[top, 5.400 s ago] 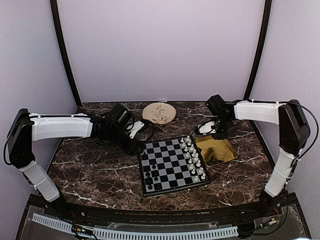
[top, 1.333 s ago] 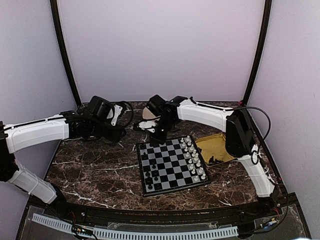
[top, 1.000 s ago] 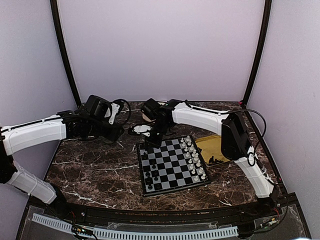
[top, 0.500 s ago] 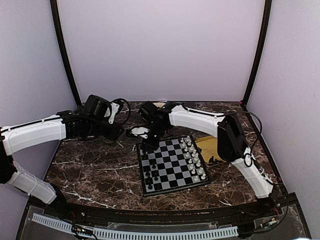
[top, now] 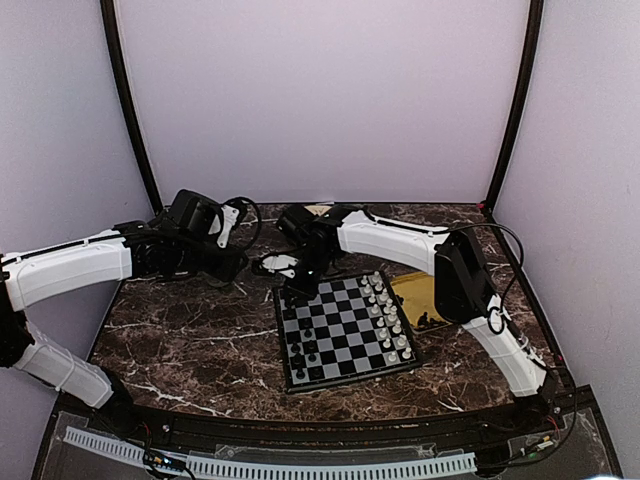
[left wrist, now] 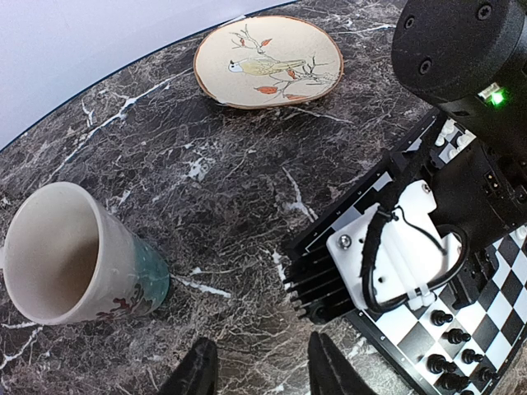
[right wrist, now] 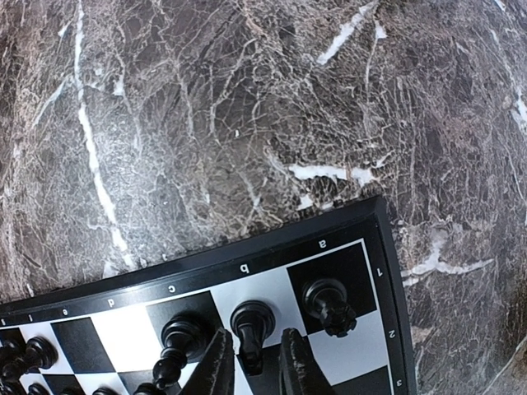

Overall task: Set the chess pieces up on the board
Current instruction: Place the knight at g8, then pick up the pawn from the storage box.

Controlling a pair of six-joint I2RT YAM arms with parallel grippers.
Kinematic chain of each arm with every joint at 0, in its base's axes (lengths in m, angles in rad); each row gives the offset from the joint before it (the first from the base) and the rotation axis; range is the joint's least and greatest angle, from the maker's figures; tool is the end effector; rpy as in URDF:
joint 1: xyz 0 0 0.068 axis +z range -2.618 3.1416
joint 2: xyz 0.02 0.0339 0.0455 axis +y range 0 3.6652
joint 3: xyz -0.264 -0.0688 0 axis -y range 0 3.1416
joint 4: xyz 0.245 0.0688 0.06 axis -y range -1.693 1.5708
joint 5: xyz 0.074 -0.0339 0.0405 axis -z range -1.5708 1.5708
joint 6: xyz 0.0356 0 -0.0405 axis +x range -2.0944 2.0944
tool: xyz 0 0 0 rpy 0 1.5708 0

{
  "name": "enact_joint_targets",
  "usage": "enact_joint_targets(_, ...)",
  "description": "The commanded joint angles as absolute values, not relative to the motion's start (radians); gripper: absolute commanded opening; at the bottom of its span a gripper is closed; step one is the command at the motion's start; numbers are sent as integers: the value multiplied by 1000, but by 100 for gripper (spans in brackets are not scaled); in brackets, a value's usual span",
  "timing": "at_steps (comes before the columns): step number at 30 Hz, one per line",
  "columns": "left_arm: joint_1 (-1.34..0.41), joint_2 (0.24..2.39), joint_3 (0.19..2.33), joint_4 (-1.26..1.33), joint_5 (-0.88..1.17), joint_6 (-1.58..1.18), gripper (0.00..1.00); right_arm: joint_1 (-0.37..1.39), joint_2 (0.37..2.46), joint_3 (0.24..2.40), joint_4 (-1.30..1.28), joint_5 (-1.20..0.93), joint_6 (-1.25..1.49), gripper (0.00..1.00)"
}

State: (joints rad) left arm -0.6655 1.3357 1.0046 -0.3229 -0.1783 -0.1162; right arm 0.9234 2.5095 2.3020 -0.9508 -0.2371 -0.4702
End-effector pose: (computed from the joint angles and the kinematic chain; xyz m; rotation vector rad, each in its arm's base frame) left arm 0.2369 -0.1779 0.2810 0.5080 2.1639 -0.2339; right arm 0.3122 0.4267 0.1782 -1.8229 2.0712 0.4498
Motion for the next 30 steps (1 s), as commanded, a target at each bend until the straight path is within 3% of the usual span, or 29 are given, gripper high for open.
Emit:
enact_joint_targets(1, -660, 1310, 991, -310, -177, -109, 40, 936, 2485, 2307, -944, -220, -474, 24)
enact_joint_targets(17, -661, 1313, 990, -309, -168, -107, 40, 882, 2224, 2028, -904, -190, -482, 26)
enact_joint_targets(30, -662, 1360, 992, -283, -45, -64, 39, 686, 1876, 1560, -851, -229, -475, 22)
